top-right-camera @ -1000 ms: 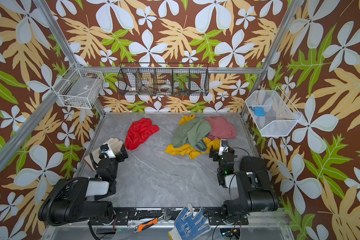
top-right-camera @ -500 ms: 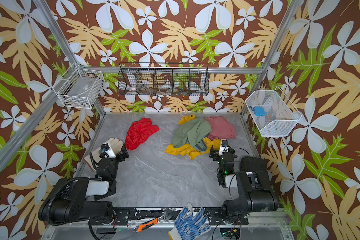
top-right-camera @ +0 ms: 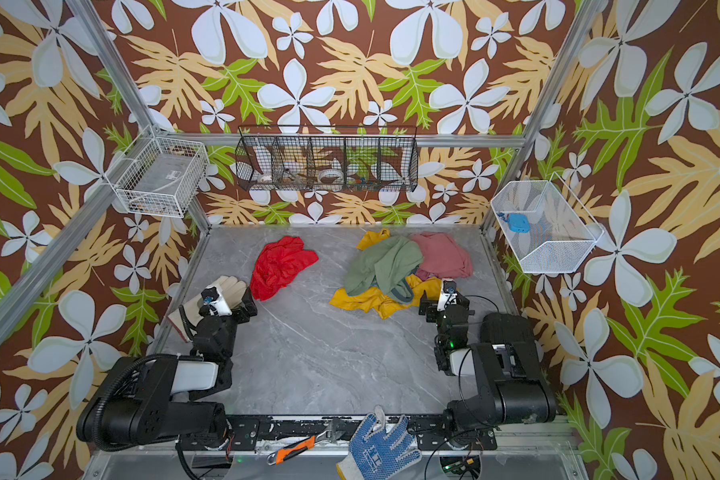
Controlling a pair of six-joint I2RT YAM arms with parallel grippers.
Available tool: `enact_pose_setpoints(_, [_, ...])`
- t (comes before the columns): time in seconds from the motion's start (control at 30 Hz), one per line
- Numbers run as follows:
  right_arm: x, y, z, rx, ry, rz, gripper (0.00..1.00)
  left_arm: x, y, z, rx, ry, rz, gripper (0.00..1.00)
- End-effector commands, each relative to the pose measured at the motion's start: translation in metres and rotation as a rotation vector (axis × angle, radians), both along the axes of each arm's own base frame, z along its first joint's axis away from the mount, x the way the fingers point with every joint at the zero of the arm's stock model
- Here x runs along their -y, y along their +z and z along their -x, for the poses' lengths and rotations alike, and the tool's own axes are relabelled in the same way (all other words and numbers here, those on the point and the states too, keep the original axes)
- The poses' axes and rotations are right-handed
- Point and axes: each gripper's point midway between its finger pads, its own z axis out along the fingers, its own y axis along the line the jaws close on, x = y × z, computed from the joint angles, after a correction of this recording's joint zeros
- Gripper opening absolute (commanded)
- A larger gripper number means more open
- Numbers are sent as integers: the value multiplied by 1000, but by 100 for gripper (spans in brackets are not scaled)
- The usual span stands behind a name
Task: Pick out a specific cloth from the pile
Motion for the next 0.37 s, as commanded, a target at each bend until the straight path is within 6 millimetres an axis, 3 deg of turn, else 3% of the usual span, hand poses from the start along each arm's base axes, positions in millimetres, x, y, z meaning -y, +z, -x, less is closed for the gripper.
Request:
enact_pose_setpoints(0.0, [0, 7, -2, 26, 0, -1, 100, 0, 11, -1, 42, -5, -9, 100])
enact_pose_setpoints(0.33, [0, 6, -2, 26, -1, -1, 100, 1, 11, -2, 41, -7, -9, 100])
